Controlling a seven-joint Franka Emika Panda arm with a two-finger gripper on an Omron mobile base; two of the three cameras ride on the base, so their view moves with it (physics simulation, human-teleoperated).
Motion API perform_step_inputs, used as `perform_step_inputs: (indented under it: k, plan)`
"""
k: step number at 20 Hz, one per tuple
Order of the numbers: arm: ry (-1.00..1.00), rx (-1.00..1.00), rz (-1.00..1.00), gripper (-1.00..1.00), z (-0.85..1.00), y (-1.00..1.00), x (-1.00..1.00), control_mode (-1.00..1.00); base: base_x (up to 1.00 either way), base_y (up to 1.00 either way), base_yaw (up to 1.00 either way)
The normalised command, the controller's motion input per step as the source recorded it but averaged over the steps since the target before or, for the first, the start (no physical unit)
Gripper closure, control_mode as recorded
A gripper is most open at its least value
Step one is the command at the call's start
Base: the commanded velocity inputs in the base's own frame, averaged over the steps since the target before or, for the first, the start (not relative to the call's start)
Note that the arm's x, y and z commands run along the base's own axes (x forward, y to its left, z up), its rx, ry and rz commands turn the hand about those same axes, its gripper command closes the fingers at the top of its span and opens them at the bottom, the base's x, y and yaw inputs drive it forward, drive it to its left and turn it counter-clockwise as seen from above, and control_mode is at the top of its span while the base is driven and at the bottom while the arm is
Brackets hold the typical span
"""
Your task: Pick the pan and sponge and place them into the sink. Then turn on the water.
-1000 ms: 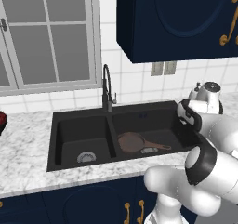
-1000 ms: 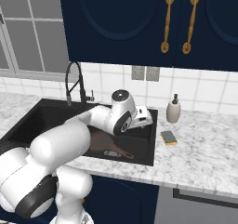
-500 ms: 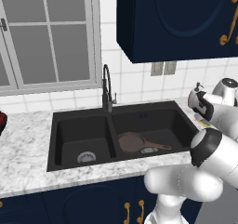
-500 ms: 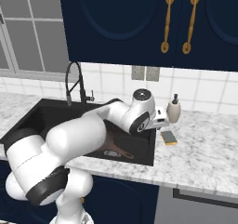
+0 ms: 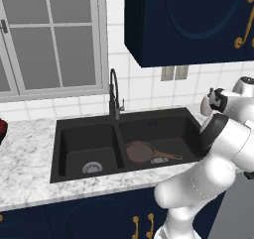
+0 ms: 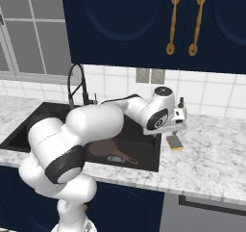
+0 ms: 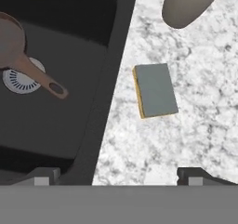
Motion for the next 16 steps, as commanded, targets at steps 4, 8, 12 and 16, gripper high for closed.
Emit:
perform_step_inputs:
  k: [4,8,12,16]
  plan:
    - [0.18,0.00,0.00,-1.00,-0.31,-0.13,0.42,-1.00,0.00,0.00,0.00]
    - [0.09,0.01,0.00,-1.00,-0.35,-0.21,0.32,-1.00,0.00,0.00,0.00]
    - [0.01,0.03,0.00,-1.00,-0.32,-0.30,0.19,-1.00,0.00,0.00,0.00]
    - [0.00,0.02,0.00,-1.00,-0.29,-0.19,0.15,-1.00,0.00,0.00,0.00]
